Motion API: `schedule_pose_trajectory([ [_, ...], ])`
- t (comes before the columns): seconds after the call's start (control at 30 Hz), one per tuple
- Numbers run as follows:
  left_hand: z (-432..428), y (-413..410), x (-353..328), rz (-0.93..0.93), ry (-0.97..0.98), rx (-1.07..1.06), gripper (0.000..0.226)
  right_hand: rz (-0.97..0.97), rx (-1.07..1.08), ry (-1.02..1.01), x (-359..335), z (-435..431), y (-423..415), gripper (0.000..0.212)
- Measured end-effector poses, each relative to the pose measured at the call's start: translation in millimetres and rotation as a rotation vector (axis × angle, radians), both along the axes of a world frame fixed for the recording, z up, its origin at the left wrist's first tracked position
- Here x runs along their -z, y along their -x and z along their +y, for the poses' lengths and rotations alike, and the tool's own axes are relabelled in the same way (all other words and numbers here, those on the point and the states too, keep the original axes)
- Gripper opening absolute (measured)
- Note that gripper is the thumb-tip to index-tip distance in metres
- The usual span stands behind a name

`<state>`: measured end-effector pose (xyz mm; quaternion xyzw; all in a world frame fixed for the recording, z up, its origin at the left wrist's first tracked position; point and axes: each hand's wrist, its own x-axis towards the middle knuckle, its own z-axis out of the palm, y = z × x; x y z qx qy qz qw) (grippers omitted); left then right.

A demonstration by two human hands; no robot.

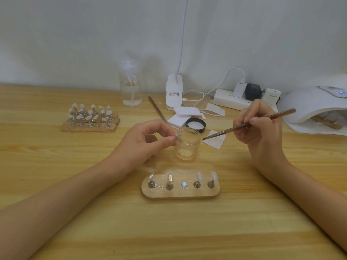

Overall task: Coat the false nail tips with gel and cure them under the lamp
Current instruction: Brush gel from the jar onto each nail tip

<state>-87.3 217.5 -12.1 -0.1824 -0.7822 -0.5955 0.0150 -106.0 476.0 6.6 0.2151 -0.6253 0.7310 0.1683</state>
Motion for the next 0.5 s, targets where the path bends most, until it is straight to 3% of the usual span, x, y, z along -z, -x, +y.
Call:
schedule_pose_trajectory([
  [0.17, 0.3, -3.6, -1.8, -0.002, -0.085, -0.047, 0.005, -0.069, 0.008, 0.082, 1.8, -1.2, -0.7, 0.013],
  [0.5, -3.7, -4.5, -5.6, -0.084, -0.221, -0.193, 0.012, -0.106, -0.003, 0.073, 3.4, -5.0, -2.6, 0.009],
])
